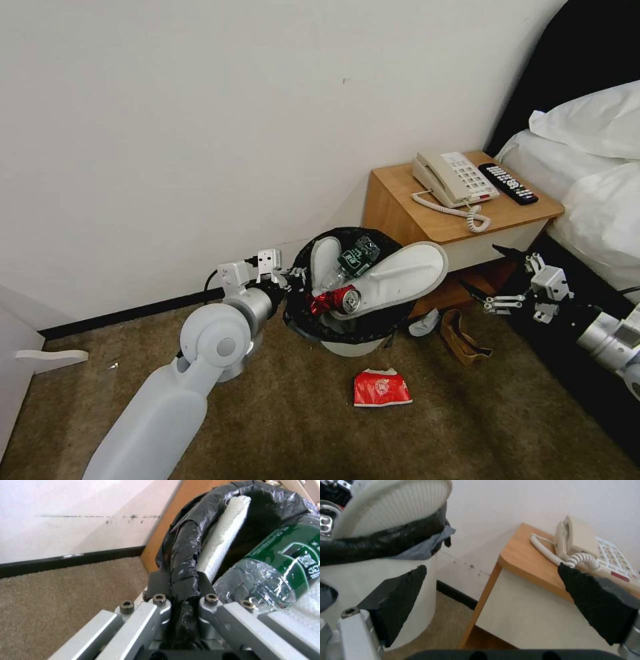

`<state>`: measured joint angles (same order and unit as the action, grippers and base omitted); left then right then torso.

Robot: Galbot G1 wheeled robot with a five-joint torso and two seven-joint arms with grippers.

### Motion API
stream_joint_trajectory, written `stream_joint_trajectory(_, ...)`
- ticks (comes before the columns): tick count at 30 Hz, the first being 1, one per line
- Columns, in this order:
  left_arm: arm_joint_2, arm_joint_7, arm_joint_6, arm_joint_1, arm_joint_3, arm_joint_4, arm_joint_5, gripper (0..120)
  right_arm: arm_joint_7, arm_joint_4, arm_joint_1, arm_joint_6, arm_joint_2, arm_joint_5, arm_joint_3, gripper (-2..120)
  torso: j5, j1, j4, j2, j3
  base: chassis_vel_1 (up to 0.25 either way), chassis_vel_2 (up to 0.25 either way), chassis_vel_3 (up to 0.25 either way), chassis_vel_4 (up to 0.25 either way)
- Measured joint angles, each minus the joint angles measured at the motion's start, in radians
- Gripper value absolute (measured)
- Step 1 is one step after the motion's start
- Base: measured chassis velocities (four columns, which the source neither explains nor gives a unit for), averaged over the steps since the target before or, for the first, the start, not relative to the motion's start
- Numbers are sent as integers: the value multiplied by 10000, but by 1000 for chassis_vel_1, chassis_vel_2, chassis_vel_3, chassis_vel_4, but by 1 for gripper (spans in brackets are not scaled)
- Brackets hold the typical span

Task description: Pick up the trash bin, then pick up the garbage from the floor and place it into the trash bin.

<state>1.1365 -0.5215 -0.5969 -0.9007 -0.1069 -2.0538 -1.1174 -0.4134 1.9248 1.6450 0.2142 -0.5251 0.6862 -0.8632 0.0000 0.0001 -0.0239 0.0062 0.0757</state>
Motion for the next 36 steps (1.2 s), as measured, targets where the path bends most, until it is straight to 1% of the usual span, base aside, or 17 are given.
stream_joint_trajectory(11, -6, 0, 11, -58, -43, -47, 16, 4, -60, -588, 27, 87, -293, -419, 381, 100, 1, 0, 0, 0, 0, 0, 0, 0, 0)
stream_joint_trajectory(16, -2, 5, 16, -75, -74, -48, 22, 4, -86, -1232, -48, 250, -512, -850, 1002, 100, 1, -1, 0, 0, 0, 0, 0, 0, 0)
stream_joint_trajectory(19, -2, 6, 18, -76, -77, -51, 22, 4, -97, -1413, -70, 290, -580, -941, 1140, 100, 1, -1, 0, 0, 0, 0, 0, 0, 0)
stream_joint_trajectory(24, -24, 12, 23, -76, -87, -54, 19, 4, -111, -2207, -406, 371, -911, -1185, 1771, 100, 1, 0, 1, 1, 0, 0, 0, 0, 0)
stream_joint_trajectory(27, -25, 12, 25, -70, -86, -54, 17, 4, -110, -2444, -502, 382, -984, -1245, 1925, 100, 1, 0, 1, 0, 0, 0, 0, 0, 0)
stream_joint_trajectory(30, -18, 14, 28, -54, -57, -46, 17, 4, -105, -3050, -787, 419, -1172, -1375, 2307, 100, 1, 0, 0, 0, 0, 0, 0, 0, 0)
stream_joint_trajectory(36, -9, 18, 27, -34, -41, -24, 24, 4, -96, -3633, -1185, 454, -1451, -1467, 2741, 100, 0, -1, 1, 0, 0, 0, 0, 0, 0)
